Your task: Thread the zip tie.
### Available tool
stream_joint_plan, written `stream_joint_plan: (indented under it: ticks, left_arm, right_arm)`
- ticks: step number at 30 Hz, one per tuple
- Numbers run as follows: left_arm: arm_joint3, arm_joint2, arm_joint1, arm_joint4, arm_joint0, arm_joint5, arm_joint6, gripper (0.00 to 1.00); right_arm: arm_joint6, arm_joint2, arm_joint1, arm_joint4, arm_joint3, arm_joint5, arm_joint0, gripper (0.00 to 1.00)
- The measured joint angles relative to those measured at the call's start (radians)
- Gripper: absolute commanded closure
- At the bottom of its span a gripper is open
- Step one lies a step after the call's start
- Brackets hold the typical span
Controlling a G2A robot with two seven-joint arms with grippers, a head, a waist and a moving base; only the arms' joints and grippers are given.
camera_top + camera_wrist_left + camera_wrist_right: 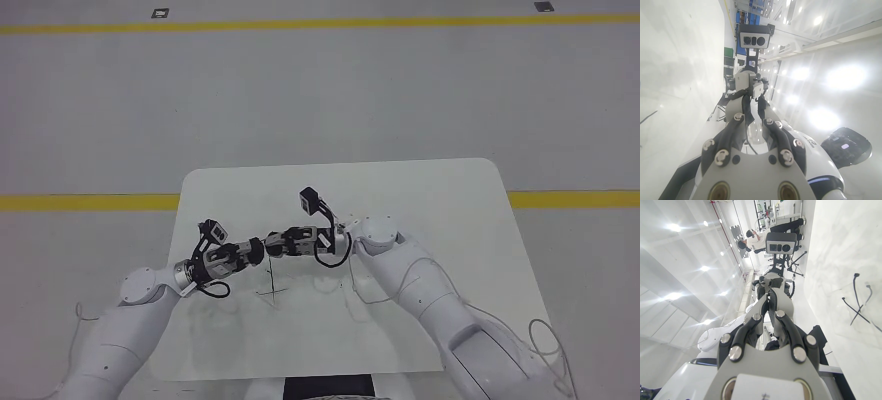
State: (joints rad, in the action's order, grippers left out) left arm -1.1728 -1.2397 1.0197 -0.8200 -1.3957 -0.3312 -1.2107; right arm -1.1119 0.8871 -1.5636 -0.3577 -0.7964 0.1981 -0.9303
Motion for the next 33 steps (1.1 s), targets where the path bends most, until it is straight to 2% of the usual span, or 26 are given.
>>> stream_joint_plan:
  ticks: [13,14,22,28,31,33]
  left_arm:
    - [0.009,0.004,-0.001,-0.001,0.005,-0.005,0.003,1.00]
    - [0.009,0.004,-0.001,-0.001,0.005,-0.006,0.003,0.87]
    - [0.011,0.006,-0.001,-0.006,0.005,-0.006,0.010,0.89]
    - [0.010,0.007,-0.001,-0.009,0.005,-0.007,0.012,0.98]
    - [0.012,0.007,-0.001,-0.010,0.004,-0.005,0.017,0.95]
    - [0.013,0.008,-0.001,-0.010,0.004,-0.004,0.022,1.00]
  right_arm:
    - [-0.009,-0.011,0.001,-0.008,0.008,0.014,0.005,1.00]
    - [-0.010,-0.011,0.002,-0.009,0.008,0.015,0.005,1.00]
    - [-0.013,-0.014,0.004,-0.015,0.009,0.024,0.006,1.00]
    - [-0.017,-0.019,0.005,-0.016,0.008,0.027,0.006,1.00]
    - [-0.018,-0.021,0.005,-0.015,0.007,0.029,0.006,1.00]
    - [-0.018,-0.022,0.006,-0.014,0.007,0.029,0.007,1.00]
